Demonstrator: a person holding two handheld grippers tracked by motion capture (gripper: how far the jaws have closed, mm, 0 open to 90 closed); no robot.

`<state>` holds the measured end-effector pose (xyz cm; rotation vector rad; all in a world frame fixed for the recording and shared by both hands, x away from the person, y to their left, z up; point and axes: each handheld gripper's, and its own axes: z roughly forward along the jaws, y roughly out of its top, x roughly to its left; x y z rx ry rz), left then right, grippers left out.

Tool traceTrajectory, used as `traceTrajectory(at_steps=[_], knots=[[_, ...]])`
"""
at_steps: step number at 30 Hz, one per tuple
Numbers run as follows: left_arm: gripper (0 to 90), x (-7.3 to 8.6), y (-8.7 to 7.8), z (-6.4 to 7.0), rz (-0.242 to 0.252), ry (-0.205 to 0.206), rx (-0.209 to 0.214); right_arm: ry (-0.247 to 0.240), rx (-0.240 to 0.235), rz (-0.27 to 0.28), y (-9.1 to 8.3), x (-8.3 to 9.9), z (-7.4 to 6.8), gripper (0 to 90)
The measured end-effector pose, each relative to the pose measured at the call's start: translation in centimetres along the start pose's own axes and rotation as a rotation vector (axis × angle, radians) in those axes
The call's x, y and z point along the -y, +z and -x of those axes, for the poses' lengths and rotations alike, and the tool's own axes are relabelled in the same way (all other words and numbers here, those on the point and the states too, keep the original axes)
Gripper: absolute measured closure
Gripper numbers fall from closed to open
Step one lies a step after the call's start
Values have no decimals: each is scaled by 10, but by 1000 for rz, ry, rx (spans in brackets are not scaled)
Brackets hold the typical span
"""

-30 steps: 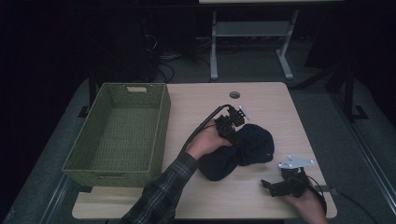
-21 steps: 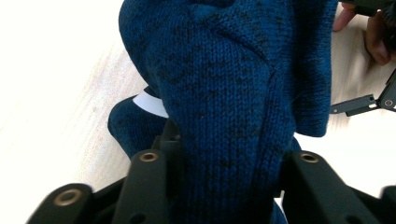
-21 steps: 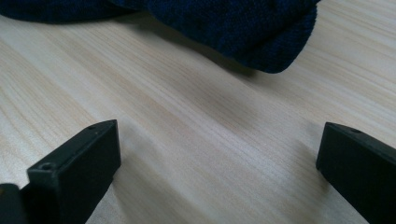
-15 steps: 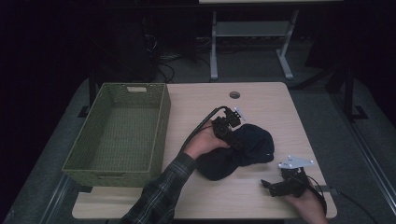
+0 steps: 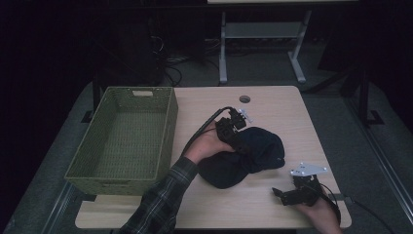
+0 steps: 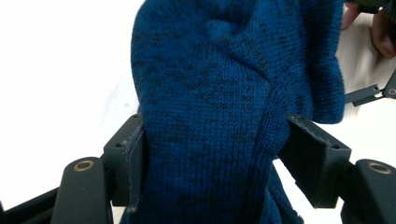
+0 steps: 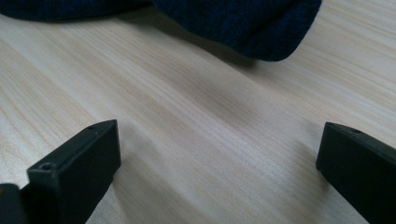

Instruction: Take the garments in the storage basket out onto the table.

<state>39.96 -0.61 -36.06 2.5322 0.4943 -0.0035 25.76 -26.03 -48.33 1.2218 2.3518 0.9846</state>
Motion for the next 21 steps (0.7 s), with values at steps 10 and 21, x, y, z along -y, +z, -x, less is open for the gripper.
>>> traceTrajectory(at_steps=[10,21], knots=[[292,6,-25,-1,30,-1,-33,-2,1,0,0,0,0,0],[364,22,-57,-1,72,-20,-63,-2,0,0,0,0,0,0]])
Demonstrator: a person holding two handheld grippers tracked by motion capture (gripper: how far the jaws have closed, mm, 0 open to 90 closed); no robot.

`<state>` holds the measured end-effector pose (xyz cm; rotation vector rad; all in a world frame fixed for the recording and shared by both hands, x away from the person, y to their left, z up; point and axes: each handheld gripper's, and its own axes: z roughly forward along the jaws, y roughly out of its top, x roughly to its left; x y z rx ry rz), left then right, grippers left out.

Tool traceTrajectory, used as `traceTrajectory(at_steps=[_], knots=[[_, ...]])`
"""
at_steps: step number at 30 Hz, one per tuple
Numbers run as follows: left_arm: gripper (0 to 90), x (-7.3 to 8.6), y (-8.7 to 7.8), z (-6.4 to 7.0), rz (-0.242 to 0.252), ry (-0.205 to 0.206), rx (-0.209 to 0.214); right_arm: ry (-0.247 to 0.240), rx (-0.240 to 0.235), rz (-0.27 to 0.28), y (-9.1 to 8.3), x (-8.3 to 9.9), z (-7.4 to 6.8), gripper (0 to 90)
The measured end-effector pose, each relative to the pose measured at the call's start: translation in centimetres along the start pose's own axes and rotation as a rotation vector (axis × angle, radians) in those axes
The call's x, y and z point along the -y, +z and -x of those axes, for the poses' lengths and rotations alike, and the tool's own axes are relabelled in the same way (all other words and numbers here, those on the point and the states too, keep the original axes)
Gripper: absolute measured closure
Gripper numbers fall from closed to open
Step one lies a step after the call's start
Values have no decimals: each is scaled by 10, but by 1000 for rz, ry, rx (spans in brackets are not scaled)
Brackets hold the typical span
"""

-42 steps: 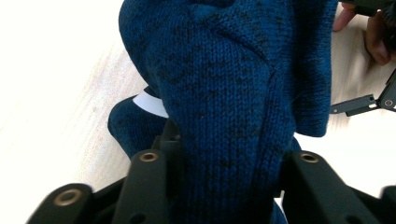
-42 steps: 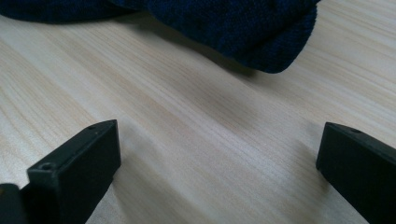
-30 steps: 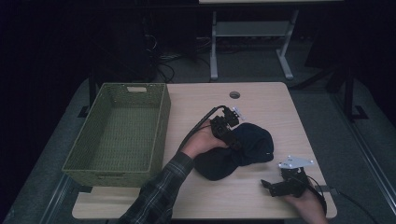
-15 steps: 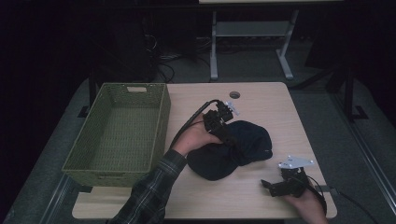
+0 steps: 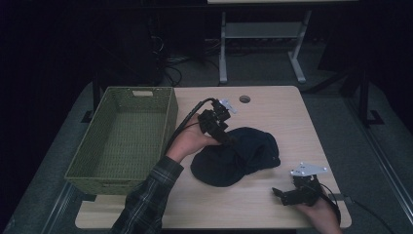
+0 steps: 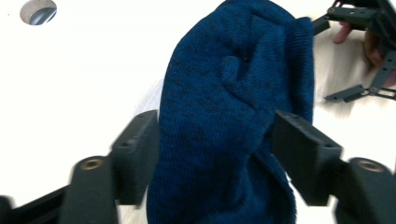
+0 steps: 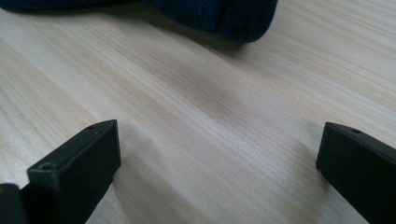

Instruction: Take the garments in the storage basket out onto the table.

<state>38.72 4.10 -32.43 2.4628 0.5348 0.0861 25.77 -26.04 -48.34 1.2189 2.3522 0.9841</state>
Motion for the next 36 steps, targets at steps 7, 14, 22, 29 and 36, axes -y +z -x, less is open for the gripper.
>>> traceTrajectory(at_steps=[7,14,22,29,36], knots=[[625,26,-11,10,10,-10,0,0,1,0,0,0,0,0],[834,51,-3,19,-1,-53,43,-1,1,0,0,0,0,0],[899,73,19,37,-18,-50,71,0,1,-1,0,0,0,0],[900,93,41,48,-36,-49,83,2,1,-2,0,0,0,0],[899,106,58,49,-66,-46,74,1,3,-3,0,0,-1,0]])
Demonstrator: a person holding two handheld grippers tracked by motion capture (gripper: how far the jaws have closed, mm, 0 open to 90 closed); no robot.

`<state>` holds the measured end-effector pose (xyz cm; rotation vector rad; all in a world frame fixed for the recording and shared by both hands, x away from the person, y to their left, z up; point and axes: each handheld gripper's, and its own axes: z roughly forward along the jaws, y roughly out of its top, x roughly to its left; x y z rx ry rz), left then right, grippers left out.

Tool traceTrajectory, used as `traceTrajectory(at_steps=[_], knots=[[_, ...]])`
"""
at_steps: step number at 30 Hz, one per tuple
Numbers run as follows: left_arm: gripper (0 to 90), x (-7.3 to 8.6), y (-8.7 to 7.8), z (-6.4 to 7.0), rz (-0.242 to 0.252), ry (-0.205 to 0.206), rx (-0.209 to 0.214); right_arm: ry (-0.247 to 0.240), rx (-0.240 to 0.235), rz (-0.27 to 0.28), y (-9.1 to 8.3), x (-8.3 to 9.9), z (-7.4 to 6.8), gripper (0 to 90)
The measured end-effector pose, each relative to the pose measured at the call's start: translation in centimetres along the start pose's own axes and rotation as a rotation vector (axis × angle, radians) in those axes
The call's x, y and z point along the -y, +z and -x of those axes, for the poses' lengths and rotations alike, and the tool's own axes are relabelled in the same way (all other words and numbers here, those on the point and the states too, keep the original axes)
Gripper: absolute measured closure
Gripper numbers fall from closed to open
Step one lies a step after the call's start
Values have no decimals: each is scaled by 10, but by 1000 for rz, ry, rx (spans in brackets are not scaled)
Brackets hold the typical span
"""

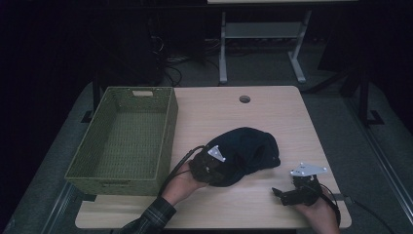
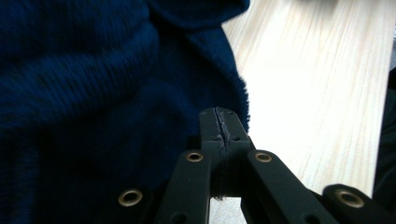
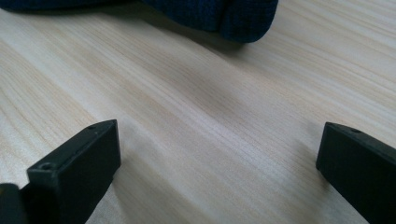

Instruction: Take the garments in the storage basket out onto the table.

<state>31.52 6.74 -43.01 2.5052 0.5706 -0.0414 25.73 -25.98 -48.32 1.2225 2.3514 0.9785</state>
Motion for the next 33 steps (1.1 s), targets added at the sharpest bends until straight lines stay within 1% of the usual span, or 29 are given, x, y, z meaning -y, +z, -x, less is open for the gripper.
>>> traceTrajectory(at_steps=[2,7,10,12,13,14,17,18,19,21,23,25,26,28,33], knots=[[899,3,4,-2,-1,-4,8,2,2,0,0,0,0,0],[899,9,14,-4,0,-9,14,8,8,-1,0,0,-1,0],[900,10,15,-4,4,-10,19,4,10,2,0,0,-1,0],[900,12,16,-5,16,-12,26,2,7,0,0,0,-1,0],[900,13,16,-6,18,-14,29,0,3,-2,0,-1,-1,15],[900,13,16,-7,21,-13,32,-2,-2,-8,-1,-2,-1,51],[900,13,16,-6,22,-8,31,-8,-16,6,-6,-7,0,75],[900,14,16,-6,24,-4,30,-17,-29,23,-9,-12,1,129],[900,14,16,-6,24,-3,29,-17,-29,23,-9,-12,1,129],[900,13,16,-5,22,5,23,-23,-39,40,-11,-16,2,137],[900,13,16,-4,22,13,18,-15,-51,49,-12,-22,4,146],[900,13,16,-3,20,20,12,-26,-59,66,-14,-27,6,172],[900,13,16,-3,19,19,12,-28,-67,78,-16,-31,6,197],[900,13,16,-4,18,10,17,-38,-72,97,-18,-38,7,218],[900,13,16,-5,16,4,23,-57,-109,119,-19,-53,9,293]])
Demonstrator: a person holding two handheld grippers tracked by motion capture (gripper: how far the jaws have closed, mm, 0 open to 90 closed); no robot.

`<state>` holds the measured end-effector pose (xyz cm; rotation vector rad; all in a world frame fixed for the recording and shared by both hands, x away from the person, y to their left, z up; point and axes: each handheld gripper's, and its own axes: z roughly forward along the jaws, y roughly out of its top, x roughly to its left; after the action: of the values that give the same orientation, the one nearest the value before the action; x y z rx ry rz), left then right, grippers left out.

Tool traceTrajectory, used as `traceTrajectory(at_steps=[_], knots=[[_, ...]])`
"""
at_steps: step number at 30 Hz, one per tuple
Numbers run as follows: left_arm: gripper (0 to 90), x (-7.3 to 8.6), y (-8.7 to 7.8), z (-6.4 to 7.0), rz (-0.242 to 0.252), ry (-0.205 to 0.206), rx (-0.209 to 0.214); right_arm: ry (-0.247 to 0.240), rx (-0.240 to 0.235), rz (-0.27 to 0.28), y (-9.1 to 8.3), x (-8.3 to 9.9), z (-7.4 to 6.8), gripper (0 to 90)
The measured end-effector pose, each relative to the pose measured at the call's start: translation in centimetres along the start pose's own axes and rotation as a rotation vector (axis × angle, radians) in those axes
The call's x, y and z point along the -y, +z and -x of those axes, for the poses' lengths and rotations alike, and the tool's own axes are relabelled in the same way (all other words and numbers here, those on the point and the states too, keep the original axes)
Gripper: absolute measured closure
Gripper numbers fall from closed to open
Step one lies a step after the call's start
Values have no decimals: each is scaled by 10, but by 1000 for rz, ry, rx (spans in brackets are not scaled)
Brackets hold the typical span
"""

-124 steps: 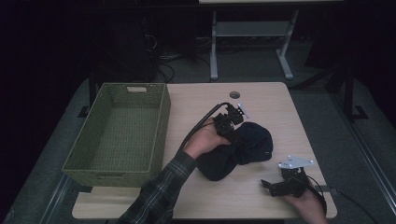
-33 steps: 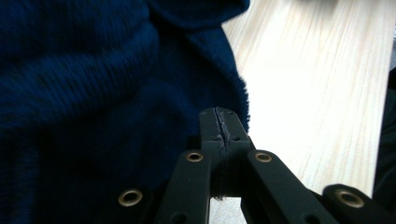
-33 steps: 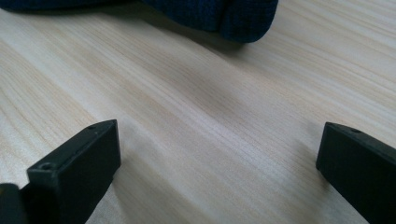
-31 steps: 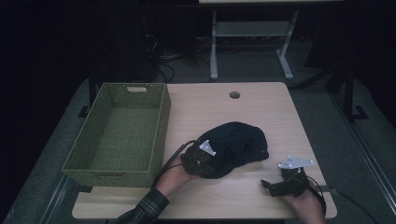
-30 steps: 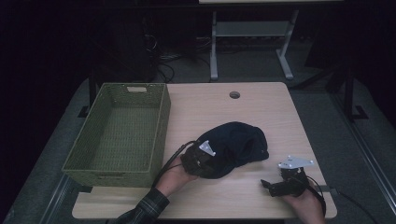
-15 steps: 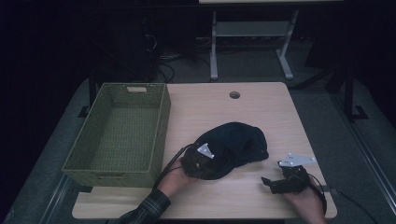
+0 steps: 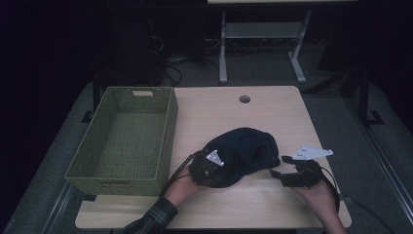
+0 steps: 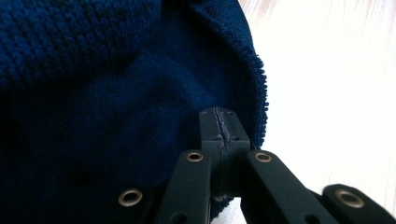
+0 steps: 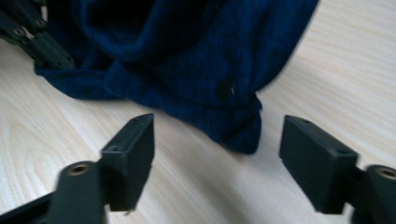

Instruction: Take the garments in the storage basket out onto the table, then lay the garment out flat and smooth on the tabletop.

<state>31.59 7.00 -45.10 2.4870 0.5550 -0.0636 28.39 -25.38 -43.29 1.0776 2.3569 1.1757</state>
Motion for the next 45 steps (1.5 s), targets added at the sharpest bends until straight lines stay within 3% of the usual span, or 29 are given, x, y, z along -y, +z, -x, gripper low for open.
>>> traceTrajectory(at_steps=[5,13,18,26,29,45], knots=[[900,0,0,0,0,1,1,2,-32,28,2,-7,4,377],[900,0,0,0,-1,4,-1,3,-47,32,7,-13,12,660],[900,0,0,0,-2,2,0,-4,-50,37,7,-14,14,779],[900,-1,0,1,-1,4,-6,-18,-47,52,2,-27,15,806],[900,-1,0,0,-4,7,-4,-5,-41,33,2,-34,17,810],[900,-1,1,-1,5,-8,5,-15,-24,73,0,-83,34,837]])
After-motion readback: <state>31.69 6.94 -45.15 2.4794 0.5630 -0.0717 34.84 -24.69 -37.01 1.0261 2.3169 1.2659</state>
